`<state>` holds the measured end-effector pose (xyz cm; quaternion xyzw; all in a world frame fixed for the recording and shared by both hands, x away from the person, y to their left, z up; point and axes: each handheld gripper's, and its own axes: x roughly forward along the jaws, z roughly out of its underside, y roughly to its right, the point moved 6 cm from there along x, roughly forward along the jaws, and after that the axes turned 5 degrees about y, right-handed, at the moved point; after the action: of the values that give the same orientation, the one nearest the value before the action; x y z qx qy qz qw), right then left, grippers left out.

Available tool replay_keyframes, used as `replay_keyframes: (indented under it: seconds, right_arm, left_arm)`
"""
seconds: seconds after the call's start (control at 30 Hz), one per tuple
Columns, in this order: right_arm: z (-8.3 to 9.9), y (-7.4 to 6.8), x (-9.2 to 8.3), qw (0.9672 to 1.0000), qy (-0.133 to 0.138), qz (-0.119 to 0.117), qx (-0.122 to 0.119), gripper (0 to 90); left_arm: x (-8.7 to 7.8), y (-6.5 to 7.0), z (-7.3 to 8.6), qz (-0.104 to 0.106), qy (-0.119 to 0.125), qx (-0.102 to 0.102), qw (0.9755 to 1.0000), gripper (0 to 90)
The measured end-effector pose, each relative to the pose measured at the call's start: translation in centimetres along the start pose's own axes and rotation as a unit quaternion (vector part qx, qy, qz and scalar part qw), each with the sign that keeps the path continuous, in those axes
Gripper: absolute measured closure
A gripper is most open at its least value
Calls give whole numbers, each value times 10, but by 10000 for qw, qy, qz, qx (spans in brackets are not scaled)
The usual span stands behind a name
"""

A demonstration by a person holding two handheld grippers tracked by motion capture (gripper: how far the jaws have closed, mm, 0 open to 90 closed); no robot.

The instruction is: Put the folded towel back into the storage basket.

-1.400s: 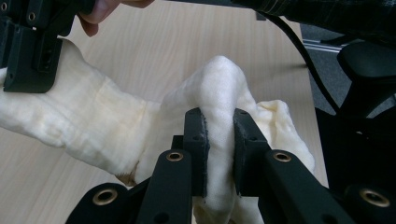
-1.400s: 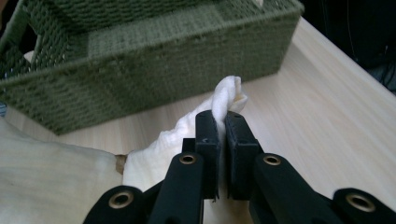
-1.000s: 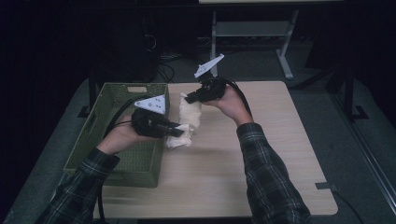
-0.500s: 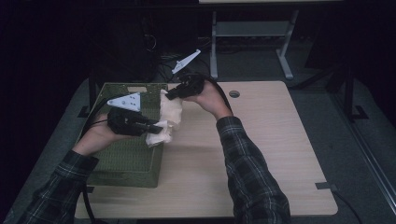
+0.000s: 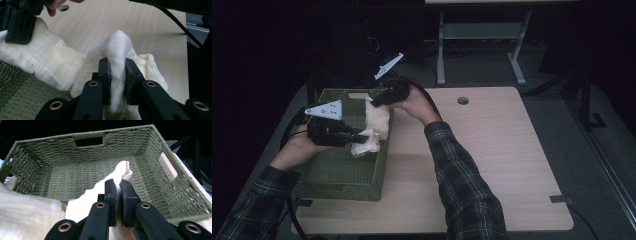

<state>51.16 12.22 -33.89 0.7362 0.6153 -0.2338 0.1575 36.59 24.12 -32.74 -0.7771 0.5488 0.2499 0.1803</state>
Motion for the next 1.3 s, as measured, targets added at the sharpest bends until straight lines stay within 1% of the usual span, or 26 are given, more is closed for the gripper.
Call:
replay_keyframes:
  seconds: [0.2, 0.33, 0.43, 0.63, 0.7, 0.8, 0.9, 0.97, 1.03, 1.1, 1.13, 1.17, 1.2, 1.3]
  right_arm:
    - [-3, -1, 22, 9999, -75, -84, -39, 852]
    - [-2, -2, 32, 9999, -123, -112, -44, 852]
    - [-1, -1, 39, 9998, -145, -132, -54, 852]
    - [1, -1, 46, 9997, -190, -151, -34, 852]
    - [2, -1, 47, 9996, -236, -135, -9, 852]
    - [2, 0, 48, 9997, -222, -134, -33, 852]
    - [3, 0, 48, 9996, -232, -132, -29, 852]
    - [3, 0, 48, 9996, -237, -134, -28, 852]
    - [3, 0, 48, 9996, -240, -133, -34, 852]
    - [4, -1, 49, 9996, -255, -138, -52, 852]
    - [4, -1, 49, 9995, -270, -132, -65, 852]
    - [4, -1, 50, 9995, -290, -134, -39, 852]
    - [5, -1, 50, 9994, -319, -138, -68, 852]
    - [5, 0, 51, 9994, -315, -122, -72, 852]
  left_arm:
    - [-6, -6, 14, -8, 1, -97, 10000, 773]
    - [-9, -9, 23, -23, -32, -126, 9999, 772]
    - [-9, -10, 30, 23, -83, -130, 9999, 771]
    - [-3, -8, 38, 109, -173, -97, 9997, 768]
    - [-2, -9, 40, 134, -182, -115, 9997, 765]
    - [-2, -9, 41, 172, -171, -141, 9996, 762]
    - [-2, -9, 41, 193, -163, -108, 9996, 751]
    - [-1, -9, 40, 161, -146, -89, 9997, 718]
    - [-1, -9, 39, 153, -74, -99, 9998, 668]
    - [-1, -10, 38, 99, -40, -110, 9999, 626]
    - [-2, -11, 38, 113, -39, -104, 9999, 607]
    - [-2, -11, 38, 118, -19, -101, 9999, 600]
    - [-2, -11, 38, 85, -14, -113, 9999, 577]
    - [-3, -12, 38, 36, 15, -103, 9999, 532]
